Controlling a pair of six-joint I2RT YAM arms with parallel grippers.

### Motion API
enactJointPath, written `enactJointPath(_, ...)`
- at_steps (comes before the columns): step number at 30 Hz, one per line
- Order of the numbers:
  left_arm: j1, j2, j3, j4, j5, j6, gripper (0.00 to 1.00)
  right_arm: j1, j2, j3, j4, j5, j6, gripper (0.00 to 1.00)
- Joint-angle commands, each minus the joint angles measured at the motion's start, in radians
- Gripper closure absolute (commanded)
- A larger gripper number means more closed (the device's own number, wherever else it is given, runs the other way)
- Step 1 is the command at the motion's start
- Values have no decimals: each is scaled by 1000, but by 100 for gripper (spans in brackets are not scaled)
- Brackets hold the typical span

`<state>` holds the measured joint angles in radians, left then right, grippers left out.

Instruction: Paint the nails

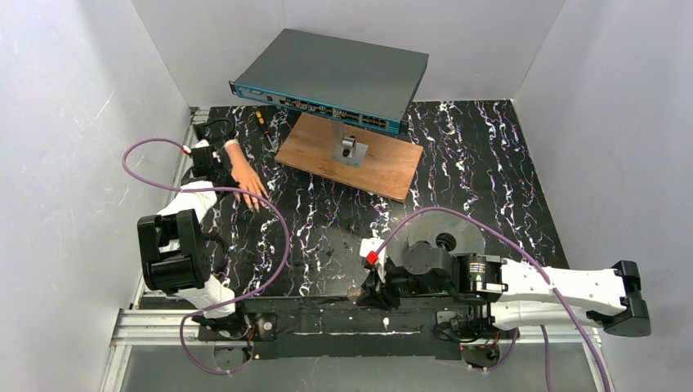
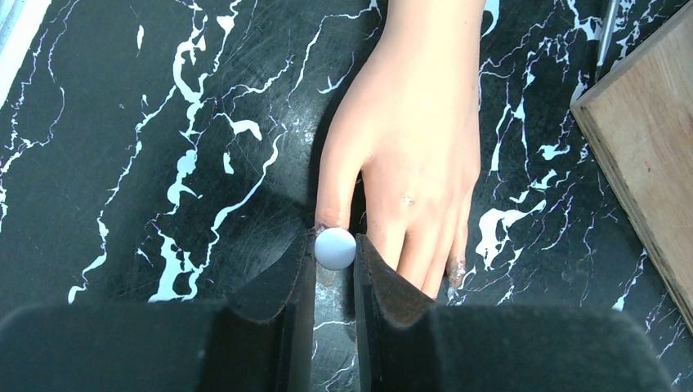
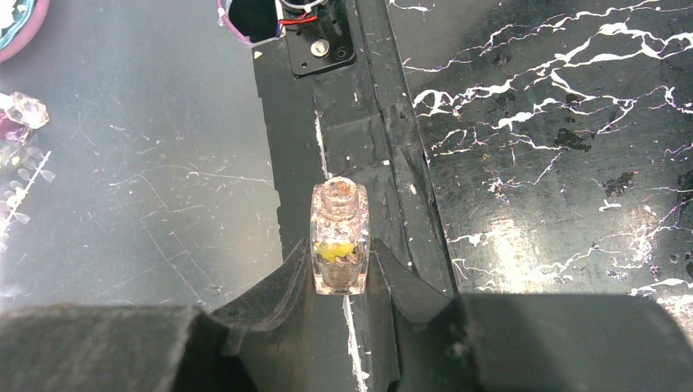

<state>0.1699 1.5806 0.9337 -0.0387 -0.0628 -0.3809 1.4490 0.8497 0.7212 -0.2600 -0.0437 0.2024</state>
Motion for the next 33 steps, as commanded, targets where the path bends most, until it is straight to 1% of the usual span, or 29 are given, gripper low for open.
enactJointPath(1,-8,-12,0,-48,-1,11,100,8,-23,-13,62,5,-7,99)
enactJointPath(33,-34,-19,-4,-140,19,8,100,8,-95,-32,49,13,11,99)
